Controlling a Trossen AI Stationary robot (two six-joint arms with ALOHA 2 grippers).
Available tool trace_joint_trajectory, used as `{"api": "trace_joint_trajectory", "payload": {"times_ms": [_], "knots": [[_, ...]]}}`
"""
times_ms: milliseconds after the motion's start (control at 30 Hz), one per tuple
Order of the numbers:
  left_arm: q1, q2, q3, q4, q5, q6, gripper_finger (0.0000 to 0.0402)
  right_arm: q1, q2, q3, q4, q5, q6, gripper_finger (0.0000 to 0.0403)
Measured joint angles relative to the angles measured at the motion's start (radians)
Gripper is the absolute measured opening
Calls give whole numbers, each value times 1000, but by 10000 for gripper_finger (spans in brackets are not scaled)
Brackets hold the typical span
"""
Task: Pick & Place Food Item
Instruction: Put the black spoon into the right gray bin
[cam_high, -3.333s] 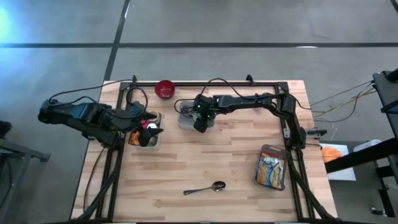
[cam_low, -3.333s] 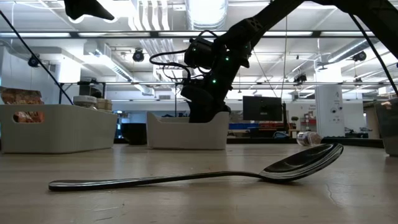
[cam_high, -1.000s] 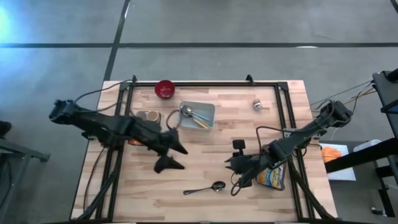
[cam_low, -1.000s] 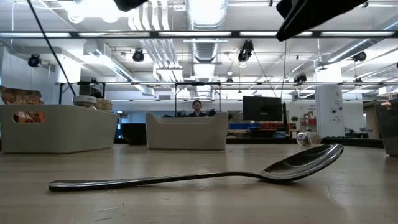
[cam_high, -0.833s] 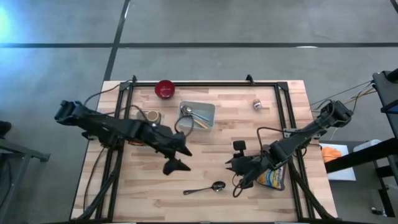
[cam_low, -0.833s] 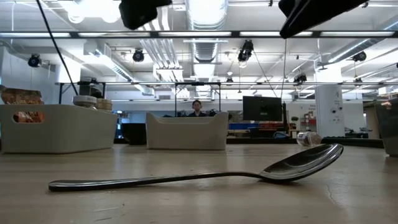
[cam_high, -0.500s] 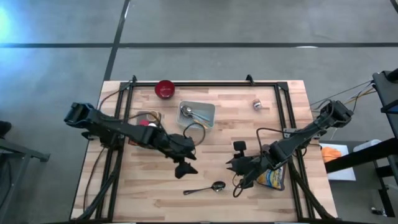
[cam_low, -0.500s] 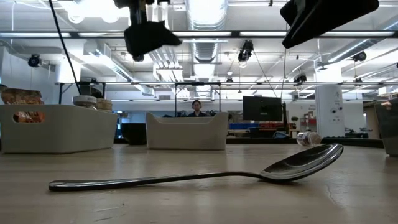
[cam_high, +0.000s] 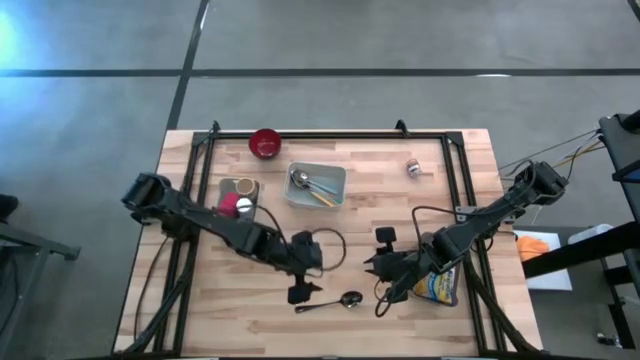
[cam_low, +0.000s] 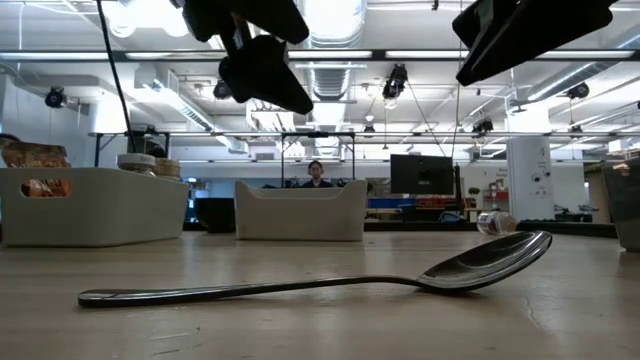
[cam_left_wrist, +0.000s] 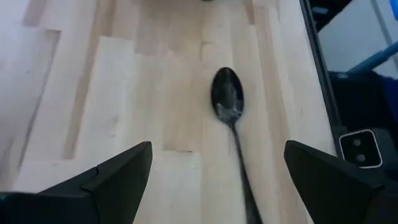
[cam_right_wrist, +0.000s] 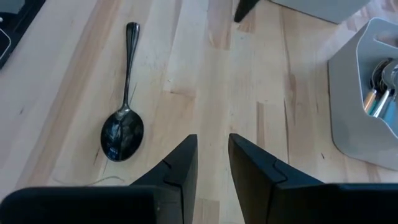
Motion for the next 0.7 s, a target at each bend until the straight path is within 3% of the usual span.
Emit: {"api": "trace_joint_trajectory", "payload": {"times_ms": [433,700], "knots": [[-91,196,120,-53,-9,-54,372,0,0,-8,11,-1,0,86],[-118,303,122,-46,15,-206,371,0,0,-16,13,-12,0,86]]}}
